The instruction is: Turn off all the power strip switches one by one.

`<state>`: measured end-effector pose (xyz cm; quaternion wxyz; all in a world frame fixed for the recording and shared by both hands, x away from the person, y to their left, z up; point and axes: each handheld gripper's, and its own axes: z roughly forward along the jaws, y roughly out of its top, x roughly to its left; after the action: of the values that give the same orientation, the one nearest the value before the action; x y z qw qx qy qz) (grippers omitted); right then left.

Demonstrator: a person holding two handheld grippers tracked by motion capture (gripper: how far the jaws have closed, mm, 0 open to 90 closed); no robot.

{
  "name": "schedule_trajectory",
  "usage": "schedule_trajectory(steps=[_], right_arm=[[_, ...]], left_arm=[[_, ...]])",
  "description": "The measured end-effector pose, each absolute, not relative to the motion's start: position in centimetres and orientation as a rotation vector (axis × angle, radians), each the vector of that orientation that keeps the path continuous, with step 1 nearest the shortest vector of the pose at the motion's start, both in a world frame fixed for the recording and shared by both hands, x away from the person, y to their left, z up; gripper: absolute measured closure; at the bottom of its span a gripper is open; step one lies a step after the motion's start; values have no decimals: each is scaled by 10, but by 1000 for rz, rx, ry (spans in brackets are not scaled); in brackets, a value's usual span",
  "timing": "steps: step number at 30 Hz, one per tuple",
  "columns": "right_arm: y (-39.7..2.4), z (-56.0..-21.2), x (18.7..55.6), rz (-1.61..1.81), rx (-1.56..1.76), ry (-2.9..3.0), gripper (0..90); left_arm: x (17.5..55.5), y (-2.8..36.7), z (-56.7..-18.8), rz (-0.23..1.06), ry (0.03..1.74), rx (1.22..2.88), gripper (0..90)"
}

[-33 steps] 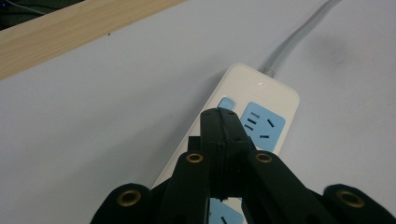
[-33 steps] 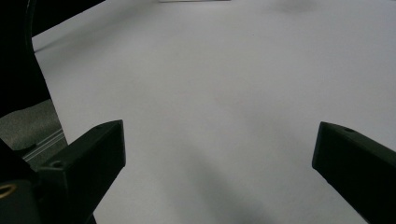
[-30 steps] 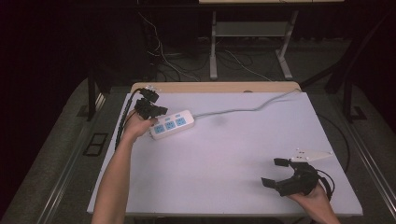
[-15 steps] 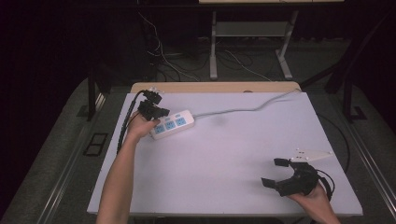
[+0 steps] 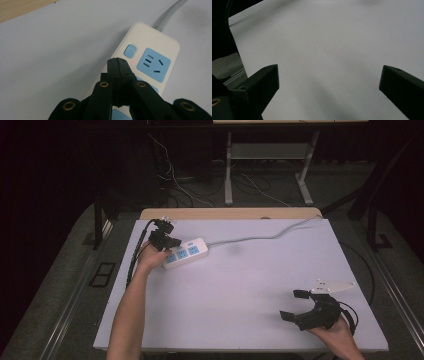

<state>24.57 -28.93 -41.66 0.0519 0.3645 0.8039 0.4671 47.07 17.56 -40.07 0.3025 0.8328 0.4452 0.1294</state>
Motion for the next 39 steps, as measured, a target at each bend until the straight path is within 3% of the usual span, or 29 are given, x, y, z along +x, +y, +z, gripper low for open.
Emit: schedule_trajectory(steps=[39], right_arm=[[-287,-417,246,1409,1106,2454,24]], left_arm=[[469,179,-415,289,1273,2084,895]])
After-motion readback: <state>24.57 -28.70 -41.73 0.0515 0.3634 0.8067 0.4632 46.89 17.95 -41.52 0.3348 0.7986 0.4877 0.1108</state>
